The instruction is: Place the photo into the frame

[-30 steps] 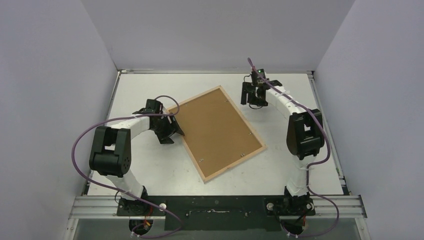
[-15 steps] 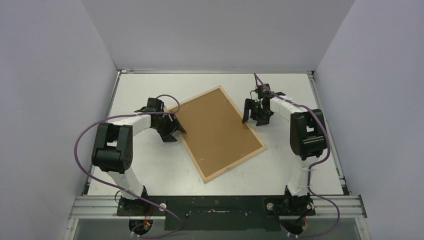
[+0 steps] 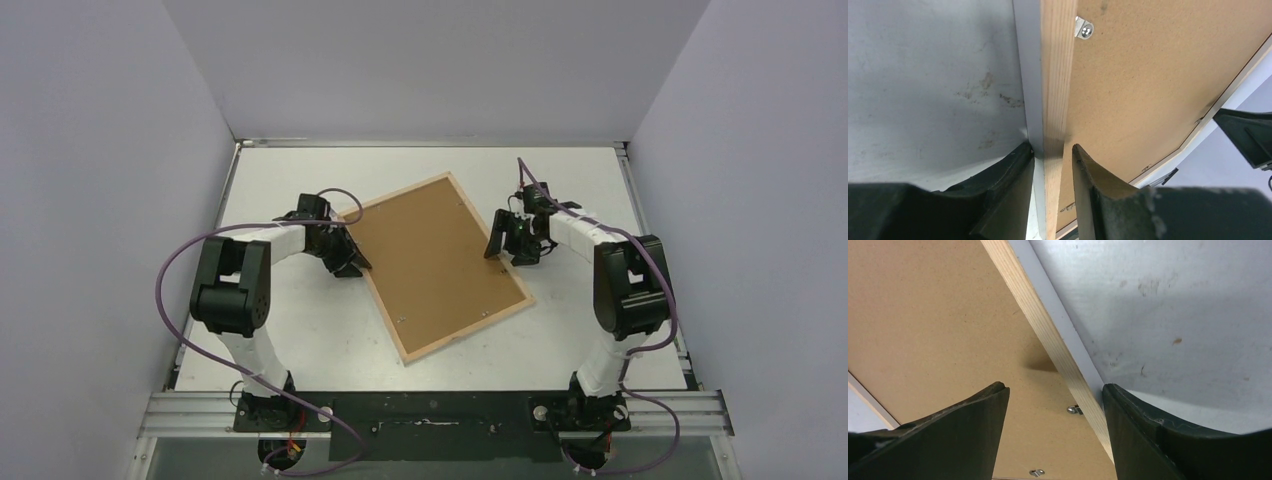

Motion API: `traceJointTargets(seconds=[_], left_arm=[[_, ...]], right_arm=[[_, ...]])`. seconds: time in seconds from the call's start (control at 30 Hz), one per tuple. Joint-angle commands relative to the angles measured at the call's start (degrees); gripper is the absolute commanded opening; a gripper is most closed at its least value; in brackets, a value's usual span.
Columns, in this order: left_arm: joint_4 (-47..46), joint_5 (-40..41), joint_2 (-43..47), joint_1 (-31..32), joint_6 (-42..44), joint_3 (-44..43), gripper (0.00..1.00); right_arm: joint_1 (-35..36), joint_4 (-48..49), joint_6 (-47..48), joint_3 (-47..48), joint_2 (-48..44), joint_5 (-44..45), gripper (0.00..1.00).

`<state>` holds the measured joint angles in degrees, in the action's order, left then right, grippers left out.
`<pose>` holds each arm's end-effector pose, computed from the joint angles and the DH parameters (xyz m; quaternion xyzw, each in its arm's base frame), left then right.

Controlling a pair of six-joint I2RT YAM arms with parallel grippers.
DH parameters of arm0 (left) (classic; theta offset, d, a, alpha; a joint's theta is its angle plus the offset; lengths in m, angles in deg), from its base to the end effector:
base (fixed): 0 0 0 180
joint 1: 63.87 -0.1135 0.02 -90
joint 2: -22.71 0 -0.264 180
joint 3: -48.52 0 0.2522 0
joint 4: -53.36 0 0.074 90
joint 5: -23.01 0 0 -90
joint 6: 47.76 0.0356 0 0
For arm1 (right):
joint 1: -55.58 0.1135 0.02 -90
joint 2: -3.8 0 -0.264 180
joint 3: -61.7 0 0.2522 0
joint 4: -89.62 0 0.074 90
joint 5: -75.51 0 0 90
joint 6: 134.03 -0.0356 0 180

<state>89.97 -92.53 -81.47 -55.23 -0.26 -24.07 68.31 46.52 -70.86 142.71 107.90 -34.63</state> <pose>0.3328 -0.0661 0.1388 -0.2389 0.9283 -0.2754 0.0727 0.3481 0.0912 0.1724 0.0824 0.9606 0.2297 0.1332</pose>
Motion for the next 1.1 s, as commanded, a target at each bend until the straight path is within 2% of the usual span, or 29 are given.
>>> traceJointTargets(seconds=[0.0, 0.3, 0.53, 0.6, 0.73, 0.83, 0.93, 1.07], left_arm=[[-3.7, -1.6, -1.8, 0.4, 0.1, -3.7, 0.31], [-2.4, -4.6, -10.1, 0.3, 1.1, -14.9, 0.31], [0.6, -3.3, -16.6, 0.2, 3.8, -24.5, 0.31], [0.6, -2.4, -15.9, 0.0, 4.3, -24.2, 0.32], [1.2, -3.7, -13.5, -1.2, 6.8, -22.9, 0.45], [3.5, -4.1, -10.8, -2.6, 9.5, -21.5, 0.50], [4.4, -3.9, -6.7, -4.1, 10.5, -17.9, 0.51], [1.6, -4.7, 0.6, -4.8, 10.9, -9.2, 0.50]], right_arm=[[1.7, 2.1, -3.4, -3.7, -6.8, -4.0, 0.68], [7.5, 0.3, -3.3, -8.6, -13.0, -2.7, 0.68], [15.2, -2.8, -5.8, -8.9, -13.6, 9.0, 0.67], [15.6, -4.3, -5.8, -8.0, -14.3, 13.1, 0.68], [15.6, -7.6, -3.7, -4.2, -16.7, 19.8, 0.70], [15.7, -9.1, -1.6, -1.2, -18.6, 23.9, 0.71], [16.3, -7.7, 1.3, 1.0, -18.6, 21.6, 0.70], [19.2, -1.3, -1.1, 4.3, -11.8, 11.2, 0.60]])
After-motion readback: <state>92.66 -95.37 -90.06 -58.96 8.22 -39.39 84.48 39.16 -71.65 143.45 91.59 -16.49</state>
